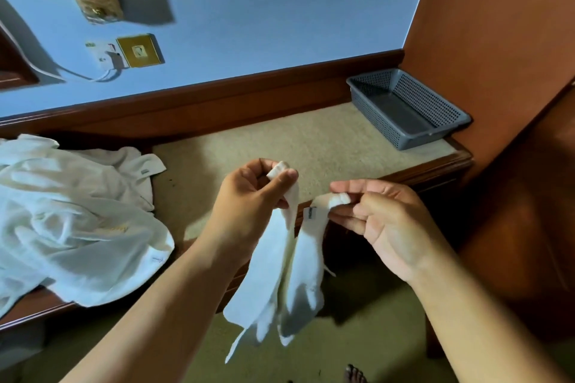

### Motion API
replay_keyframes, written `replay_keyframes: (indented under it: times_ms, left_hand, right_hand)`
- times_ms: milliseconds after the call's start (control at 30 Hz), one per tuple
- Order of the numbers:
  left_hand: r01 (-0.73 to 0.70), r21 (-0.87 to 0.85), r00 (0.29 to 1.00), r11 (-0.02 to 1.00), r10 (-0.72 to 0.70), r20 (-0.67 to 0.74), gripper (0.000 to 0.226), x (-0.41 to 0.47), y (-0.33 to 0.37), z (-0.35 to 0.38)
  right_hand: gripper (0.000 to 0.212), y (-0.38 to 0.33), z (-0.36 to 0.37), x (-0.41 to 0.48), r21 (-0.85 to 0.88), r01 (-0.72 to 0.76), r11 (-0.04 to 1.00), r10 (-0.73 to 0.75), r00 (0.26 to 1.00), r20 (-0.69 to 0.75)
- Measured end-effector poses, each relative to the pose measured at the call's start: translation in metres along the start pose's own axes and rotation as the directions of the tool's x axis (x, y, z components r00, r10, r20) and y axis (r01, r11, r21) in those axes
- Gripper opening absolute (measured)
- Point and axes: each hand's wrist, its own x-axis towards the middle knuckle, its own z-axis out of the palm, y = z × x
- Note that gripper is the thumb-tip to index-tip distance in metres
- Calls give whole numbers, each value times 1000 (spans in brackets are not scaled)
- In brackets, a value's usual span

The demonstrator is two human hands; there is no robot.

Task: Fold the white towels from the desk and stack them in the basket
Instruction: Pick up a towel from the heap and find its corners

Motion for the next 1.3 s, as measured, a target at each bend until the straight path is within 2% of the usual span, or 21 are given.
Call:
replay_keyframes:
  times_ms: [100,200,333,400,500,567,733,867,933,1000,1067,1167,1300]
  left_hand:
    - [-59,-82,996,995,64,65,25,-4,5,3]
    - [-91,-134,991,987,102,85,29,-8,8,4]
    - [-174,-107,983,979,180,45,20,-16,14,3]
    - [-219,-90,974,972,223,38,17,-22,19,2]
    - [-293,-48,954,955,295,45,17,-26,28,1]
    - [-344,-2,938,939,344,45,15,-26,32,-1]
    - [-395,28,917,918,393,65,19,-19,35,-5]
    - [-486,74,874,871,484,47,16,-8,43,-4]
    - [-527,12,850,850,527,-17,10,-3,49,0]
    - [-535,-84,844,840,529,-90,15,0,55,7]
    - [-530,-129,848,838,521,-99,18,3,59,13]
    - [-546,-80,835,834,550,33,10,3,55,15]
    - [-556,185,825,811,510,242,24,4,44,10]
  right_hand:
    - [30,-1,11,3,-154,126,980,-125,992,16]
    - [25,-4,22,9,-392,248,886,-260,965,23]
    - [21,-4,31,13,-530,407,743,-385,909,158]
    - [19,-7,34,13,-576,519,632,-465,848,254]
    - [15,-20,36,18,-642,681,352,-626,681,379]
    - [14,-28,38,24,-654,711,258,-671,619,407]
    - [18,-42,49,31,-643,727,241,-664,607,437]
    - [13,-49,55,35,-602,735,313,-601,644,473]
    - [15,-52,57,33,-608,721,332,-620,653,435]
    - [17,-58,56,30,-620,696,363,-644,668,373]
    - [14,-65,54,29,-614,676,407,-642,690,335]
    - [9,-74,52,30,-627,664,408,-650,694,311]
    - [8,-80,49,28,-619,667,414,-678,680,280]
